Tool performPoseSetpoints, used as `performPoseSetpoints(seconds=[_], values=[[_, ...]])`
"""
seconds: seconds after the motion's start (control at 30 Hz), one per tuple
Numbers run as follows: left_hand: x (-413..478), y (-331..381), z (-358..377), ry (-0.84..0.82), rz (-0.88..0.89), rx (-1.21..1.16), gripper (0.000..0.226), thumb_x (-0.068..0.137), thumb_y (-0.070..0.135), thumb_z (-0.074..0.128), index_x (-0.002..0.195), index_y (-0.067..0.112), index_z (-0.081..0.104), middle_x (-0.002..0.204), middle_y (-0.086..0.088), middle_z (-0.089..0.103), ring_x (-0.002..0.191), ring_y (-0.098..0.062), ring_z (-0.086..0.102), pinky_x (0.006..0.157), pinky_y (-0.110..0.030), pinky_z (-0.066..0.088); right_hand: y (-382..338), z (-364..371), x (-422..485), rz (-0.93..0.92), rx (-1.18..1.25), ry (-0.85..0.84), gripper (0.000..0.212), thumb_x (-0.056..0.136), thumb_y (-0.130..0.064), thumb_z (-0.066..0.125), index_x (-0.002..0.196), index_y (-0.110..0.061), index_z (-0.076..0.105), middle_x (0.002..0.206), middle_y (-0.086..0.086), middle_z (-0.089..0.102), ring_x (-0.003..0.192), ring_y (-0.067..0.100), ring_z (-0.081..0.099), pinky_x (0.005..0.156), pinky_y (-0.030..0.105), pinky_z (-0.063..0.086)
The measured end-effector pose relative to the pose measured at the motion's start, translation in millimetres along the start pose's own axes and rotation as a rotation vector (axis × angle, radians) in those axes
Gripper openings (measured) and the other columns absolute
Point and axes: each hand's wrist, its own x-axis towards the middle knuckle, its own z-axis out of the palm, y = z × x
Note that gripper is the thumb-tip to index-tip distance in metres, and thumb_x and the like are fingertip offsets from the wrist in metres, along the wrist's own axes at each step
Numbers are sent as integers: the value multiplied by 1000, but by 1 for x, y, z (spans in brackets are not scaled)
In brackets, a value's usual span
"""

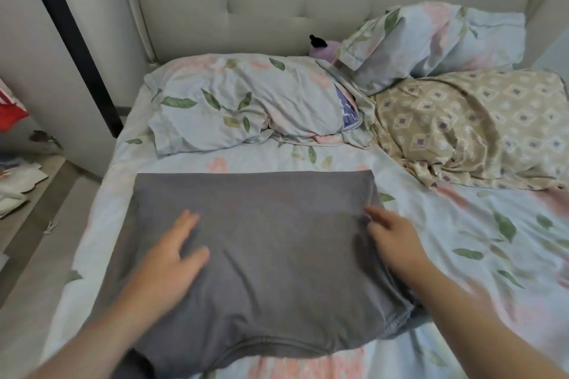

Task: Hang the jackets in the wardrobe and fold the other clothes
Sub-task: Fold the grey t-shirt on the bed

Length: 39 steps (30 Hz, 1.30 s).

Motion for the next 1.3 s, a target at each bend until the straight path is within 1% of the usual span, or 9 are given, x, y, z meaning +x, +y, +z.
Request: performPoseSetpoints(seconds=[0.1,0.17,0.37,0.5,0.57,0.73,1.03,1.17,1.3], values=[[-61,-13,25,-178,244,568,64,93,54,42,146,17,47,157,0,33,142,-14,36,113,-32,28,52,-5,-46,-173,-778,-154,52,100,-36,43,151,-34,37,161,0,30,145,18,30,119,33,19],[-76,-16,30,-182,259,788,81,98,61,19,127,1,65,135,-20,59,117,-36,63,113,-33,27,71,-9,-70,-73,-816,-110,59,102,-46,37,157,-29,24,164,4,22,148,25,25,119,38,19],[-85,-8,30,-299,220,1022,95,99,60,1,119,-4,68,124,-24,65,106,-39,68,116,-21,0,69,-11,-96,250,-364,167,33,92,-51,54,93,-18,52,83,-1,60,67,14,55,63,35,49],[-81,-8,30,-247,190,1043,108,86,75,-11,142,7,51,148,-16,46,130,-29,54,116,-27,10,74,-5,-109,269,-350,240,35,93,-49,50,71,-22,45,62,-3,56,56,16,54,52,33,44],[-74,-9,35,-229,78,1048,101,79,83,2,156,21,25,163,-4,21,148,-20,28,118,-31,16,78,-1,-109,263,-373,260,34,95,-46,47,71,-22,42,60,-4,54,54,14,51,51,33,38],[-38,42,71,-19,75,872,49,91,51,55,127,18,58,125,-9,56,119,-33,50,101,-40,39,83,2,-104,246,-382,235,35,98,-44,42,70,-24,36,58,-6,50,51,8,44,47,31,27],[56,186,243,-340,372,613,30,96,46,43,109,22,54,109,-1,59,103,-25,58,70,-34,42,96,11,-98,209,-485,205,37,94,-50,36,69,-25,27,57,-9,43,53,17,44,51,33,30],[87,206,297,-350,130,647,69,81,71,49,124,17,52,116,-1,63,107,-25,61,68,-33,39,100,13,-96,196,-536,181,38,90,-56,34,69,-27,23,56,-8,40,52,17,41,47,33,22],[100,191,313,-310,5,614,80,77,57,67,135,10,38,125,-7,59,113,-30,60,71,-33,43,101,14,-96,184,-530,177,38,86,-60,29,68,-28,22,55,-7,38,51,15,39,45,33,21]])
